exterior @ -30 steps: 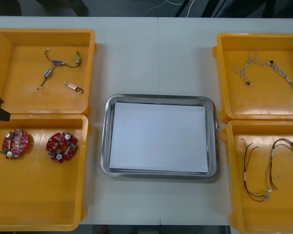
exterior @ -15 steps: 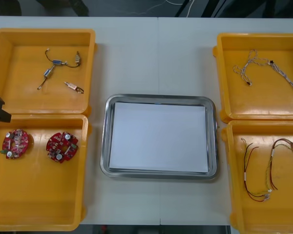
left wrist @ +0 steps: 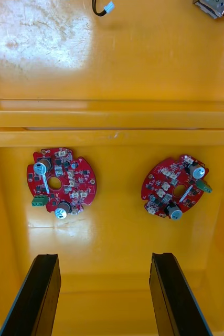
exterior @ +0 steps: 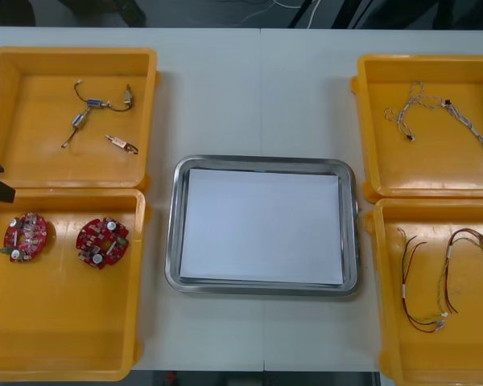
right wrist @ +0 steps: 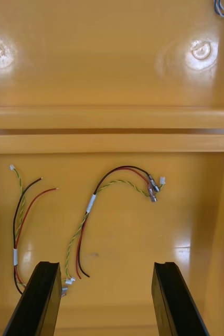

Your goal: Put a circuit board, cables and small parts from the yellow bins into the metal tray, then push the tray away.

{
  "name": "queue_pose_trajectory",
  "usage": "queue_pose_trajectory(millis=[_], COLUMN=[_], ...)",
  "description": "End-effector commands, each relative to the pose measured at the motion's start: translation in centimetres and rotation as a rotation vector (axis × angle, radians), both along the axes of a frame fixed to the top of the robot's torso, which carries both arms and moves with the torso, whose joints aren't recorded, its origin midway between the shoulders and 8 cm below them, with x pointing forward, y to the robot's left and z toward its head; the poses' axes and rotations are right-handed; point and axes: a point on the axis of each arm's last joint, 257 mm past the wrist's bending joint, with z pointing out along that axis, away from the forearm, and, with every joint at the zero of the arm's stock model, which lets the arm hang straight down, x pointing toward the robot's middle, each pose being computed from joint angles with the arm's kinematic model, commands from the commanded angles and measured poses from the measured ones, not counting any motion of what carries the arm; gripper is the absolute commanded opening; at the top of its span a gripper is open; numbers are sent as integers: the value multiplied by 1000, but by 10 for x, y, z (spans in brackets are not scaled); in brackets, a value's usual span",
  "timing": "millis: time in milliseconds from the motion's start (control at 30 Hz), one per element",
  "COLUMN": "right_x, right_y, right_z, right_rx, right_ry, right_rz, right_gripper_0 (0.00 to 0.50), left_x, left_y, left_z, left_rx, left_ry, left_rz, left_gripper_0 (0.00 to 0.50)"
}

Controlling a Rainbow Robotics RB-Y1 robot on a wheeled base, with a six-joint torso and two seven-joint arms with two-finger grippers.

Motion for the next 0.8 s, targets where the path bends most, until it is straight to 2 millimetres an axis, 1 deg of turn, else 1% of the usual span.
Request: queue_pose_trajectory(millis=[33, 167, 333, 400, 500, 633, 800], right_x=[-10, -10, -9, -9, -11, -13, -16], right_y=[-7, 7, 24, 29, 37, 51, 65], right_z=[-4, -11, -10, -14, -21, -31, -47], right_rx=[-14, 21, 26, 27, 31, 48, 58], right_ry=[24, 26, 2, 1, 6, 21, 49], right_rz=[-8, 0, 12, 10, 2, 7, -3], right_gripper_0=[500, 500, 500, 500, 500, 500, 500], left_x=[5, 9, 12, 14, 15, 15, 13], left_y=[17, 25, 31, 33, 34, 41, 43], left_z=[8, 5, 0, -3, -7, -13, -23], left_rx=[84, 86, 95, 97, 103, 124, 119], left_ry=[-2, -8, -35, -49, -66, -79, -95], left_rz=[-133, -176, -197, -200, -227, -267, -283], left_gripper_0=[500, 500, 500, 500, 500, 500, 500])
